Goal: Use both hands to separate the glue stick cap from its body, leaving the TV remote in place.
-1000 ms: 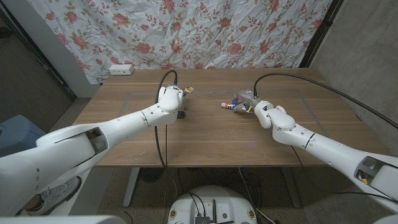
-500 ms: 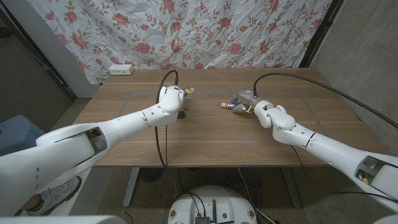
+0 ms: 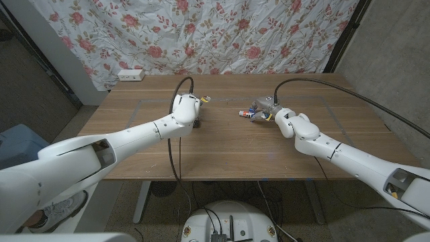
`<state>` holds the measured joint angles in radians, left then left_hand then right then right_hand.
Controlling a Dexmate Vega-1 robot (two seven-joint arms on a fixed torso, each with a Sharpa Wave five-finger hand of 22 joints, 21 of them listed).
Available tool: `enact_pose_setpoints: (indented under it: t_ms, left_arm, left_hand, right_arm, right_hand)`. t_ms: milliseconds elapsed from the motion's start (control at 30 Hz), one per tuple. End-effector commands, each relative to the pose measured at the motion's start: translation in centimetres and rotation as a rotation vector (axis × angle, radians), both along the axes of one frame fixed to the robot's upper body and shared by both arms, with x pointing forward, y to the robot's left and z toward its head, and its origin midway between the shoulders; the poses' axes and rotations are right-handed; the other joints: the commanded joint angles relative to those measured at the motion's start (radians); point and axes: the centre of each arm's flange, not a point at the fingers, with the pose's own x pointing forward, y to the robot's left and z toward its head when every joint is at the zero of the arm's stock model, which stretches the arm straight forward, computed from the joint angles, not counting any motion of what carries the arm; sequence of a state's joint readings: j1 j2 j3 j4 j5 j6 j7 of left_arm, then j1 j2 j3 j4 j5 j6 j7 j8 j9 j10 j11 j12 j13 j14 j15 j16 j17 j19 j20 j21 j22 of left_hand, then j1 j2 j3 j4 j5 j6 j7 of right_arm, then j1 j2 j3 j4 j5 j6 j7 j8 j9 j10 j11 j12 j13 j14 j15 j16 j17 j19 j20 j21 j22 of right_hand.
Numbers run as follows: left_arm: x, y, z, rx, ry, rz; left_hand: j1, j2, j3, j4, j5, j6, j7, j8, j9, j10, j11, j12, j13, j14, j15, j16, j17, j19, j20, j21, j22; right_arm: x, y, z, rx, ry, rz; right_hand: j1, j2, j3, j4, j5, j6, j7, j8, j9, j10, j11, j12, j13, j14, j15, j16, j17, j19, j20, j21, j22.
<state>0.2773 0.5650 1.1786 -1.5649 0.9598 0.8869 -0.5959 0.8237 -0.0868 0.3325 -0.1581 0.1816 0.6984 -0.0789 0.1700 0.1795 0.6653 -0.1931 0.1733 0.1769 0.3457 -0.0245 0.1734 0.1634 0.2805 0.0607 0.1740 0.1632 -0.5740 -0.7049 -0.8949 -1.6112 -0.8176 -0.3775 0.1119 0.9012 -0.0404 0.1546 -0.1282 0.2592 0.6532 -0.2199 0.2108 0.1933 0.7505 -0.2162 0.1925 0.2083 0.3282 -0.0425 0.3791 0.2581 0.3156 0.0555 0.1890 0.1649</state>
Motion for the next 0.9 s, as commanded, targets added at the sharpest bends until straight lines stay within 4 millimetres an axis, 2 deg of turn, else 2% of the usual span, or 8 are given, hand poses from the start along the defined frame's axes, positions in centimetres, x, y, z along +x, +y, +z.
enact_pose_setpoints:
  t_ms: [33,333,567,767,800,833,900]
  left_arm:
    - [-0.6,0.1,0.4,0.01,-0.043,0.02]
    - [-1.1,0.3,0.5,-0.001,-0.056,0.023]
    - [-1.7,0.5,0.8,-0.026,-0.06,0.015]
    - [-2.3,0.9,1.1,-0.054,-0.051,-0.006]
    - [-2.4,0.9,1.1,-0.057,-0.053,-0.011]
    - [-2.5,1.0,1.1,-0.062,-0.058,-0.015]
    - [-2.7,1.2,1.1,-0.08,-0.066,-0.019]
  left_hand:
    - [-0.011,-0.003,-0.01,0.001,0.005,-0.029,0.001,0.002,0.001,-0.036,0.01,-0.005,0.003,-0.01,0.006,0.001,0.002,-0.01,0.007,0.004,0.001]
    - [-0.033,-0.013,-0.024,0.006,0.001,-0.072,-0.002,0.005,0.0,-0.096,0.031,-0.004,0.001,-0.035,0.011,0.0,0.003,-0.03,0.015,0.001,0.001]
    - [-0.052,-0.016,-0.033,0.009,-0.001,-0.111,-0.003,0.005,-0.001,-0.159,0.039,-0.005,0.0,-0.066,0.023,-0.003,0.003,-0.057,0.025,0.0,0.001]
    - [-0.068,-0.014,-0.039,0.013,-0.001,-0.138,0.005,0.006,-0.001,-0.212,0.053,-0.005,0.0,-0.091,0.033,-0.002,0.004,-0.074,0.03,0.001,0.001]
    - [-0.077,-0.011,-0.041,0.016,-0.002,-0.149,0.007,0.006,-0.001,-0.24,0.063,-0.007,0.0,-0.097,0.041,-0.002,0.004,-0.078,0.034,0.002,0.001]
    - [-0.083,-0.009,-0.042,0.017,-0.002,-0.157,0.002,0.006,-0.001,-0.255,0.066,-0.007,-0.001,-0.104,0.045,-0.002,0.004,-0.083,0.037,0.002,0.002]
    - [-0.088,-0.006,-0.043,0.018,-0.002,-0.167,0.001,0.005,-0.001,-0.273,0.063,-0.007,-0.001,-0.111,0.045,-0.003,0.004,-0.084,0.039,0.002,0.001]
  right_arm:
    - [-0.1,-0.1,0.0,0.006,0.001,-0.001]
    - [-0.4,-0.3,0.0,0.007,-0.001,-0.005]
    - [-0.6,-0.3,0.2,0.004,0.007,-0.001]
    - [-0.6,-0.3,0.5,0.001,0.031,0.009]
    - [-0.6,-0.3,0.5,0.007,0.041,0.013]
    - [-0.6,-0.3,0.6,0.014,0.047,0.016]
    - [-0.6,-0.4,0.6,0.017,0.054,0.02]
  right_hand:
    - [-0.009,0.005,0.003,0.004,0.006,0.01,-0.002,0.008,0.003,0.006,0.001,0.007,0.003,0.01,-0.053,0.0,0.005,0.0,-0.002,-0.001,0.003]
    - [-0.027,-0.002,-0.004,0.008,0.007,0.002,-0.002,0.005,0.003,-0.01,0.004,0.001,0.003,0.003,-0.044,-0.005,0.004,-0.002,0.002,-0.002,0.003]
    - [-0.09,-0.025,-0.031,0.026,0.023,-0.062,-0.001,-0.014,0.0,-0.063,0.009,-0.008,0.003,-0.01,-0.028,-0.015,0.006,-0.007,0.009,-0.002,0.004]
    - [-0.126,-0.036,-0.047,0.034,0.041,-0.118,0.0,-0.021,-0.001,-0.118,0.037,-0.013,0.003,-0.038,-0.01,-0.03,0.008,-0.019,0.017,-0.004,0.004]
    - [-0.129,-0.039,-0.049,0.034,0.045,-0.132,0.0,-0.024,-0.001,-0.137,0.044,-0.016,0.003,-0.048,-0.004,-0.036,0.007,-0.022,0.018,-0.004,0.004]
    - [-0.138,-0.041,-0.053,0.035,0.052,-0.152,0.002,-0.024,-0.001,-0.156,0.061,-0.014,0.003,-0.063,0.01,-0.044,0.006,-0.036,0.026,-0.006,0.004]
    - [-0.154,-0.041,-0.058,0.039,0.058,-0.177,0.003,-0.027,-0.003,-0.18,0.069,-0.013,0.003,-0.078,0.029,-0.051,0.007,-0.05,0.034,-0.008,0.004]
